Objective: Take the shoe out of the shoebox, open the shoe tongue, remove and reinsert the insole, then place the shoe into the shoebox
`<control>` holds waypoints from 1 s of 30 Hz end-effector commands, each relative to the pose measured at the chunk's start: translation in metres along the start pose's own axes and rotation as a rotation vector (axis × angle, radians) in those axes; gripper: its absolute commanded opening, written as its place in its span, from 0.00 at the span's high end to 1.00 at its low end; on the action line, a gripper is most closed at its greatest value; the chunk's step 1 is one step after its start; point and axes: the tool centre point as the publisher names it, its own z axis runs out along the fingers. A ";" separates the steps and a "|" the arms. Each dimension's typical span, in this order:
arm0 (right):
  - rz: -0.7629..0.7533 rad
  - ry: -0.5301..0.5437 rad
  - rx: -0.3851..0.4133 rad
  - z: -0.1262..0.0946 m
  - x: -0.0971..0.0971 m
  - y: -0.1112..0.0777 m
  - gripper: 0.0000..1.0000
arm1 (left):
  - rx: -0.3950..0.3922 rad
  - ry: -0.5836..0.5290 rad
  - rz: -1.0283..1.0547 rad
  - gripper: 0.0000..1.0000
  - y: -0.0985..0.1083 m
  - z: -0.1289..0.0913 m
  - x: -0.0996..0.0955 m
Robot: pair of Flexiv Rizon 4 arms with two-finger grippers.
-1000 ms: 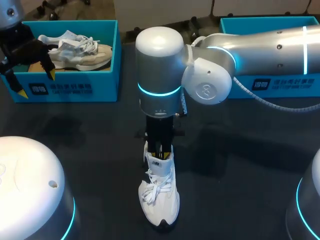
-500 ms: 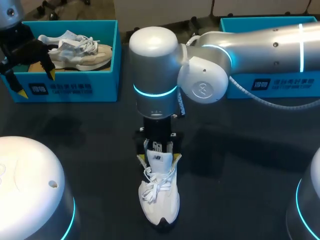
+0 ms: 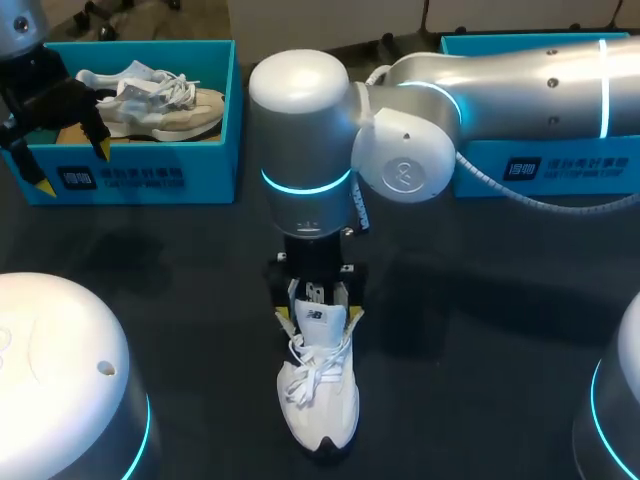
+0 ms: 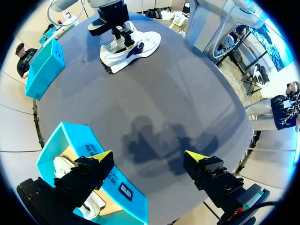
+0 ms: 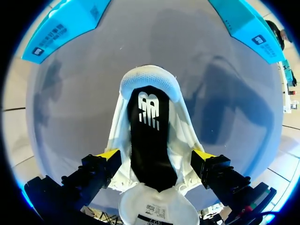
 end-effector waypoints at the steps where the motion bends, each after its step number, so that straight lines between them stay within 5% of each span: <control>1: 0.007 0.004 -0.007 -0.001 -0.001 -0.007 0.00 | -0.001 0.002 0.001 0.00 0.000 -0.001 0.000; 30: 0.090 0.039 -0.011 -0.013 0.003 -0.042 0.00 | -0.001 0.002 0.001 0.00 0.000 -0.001 0.000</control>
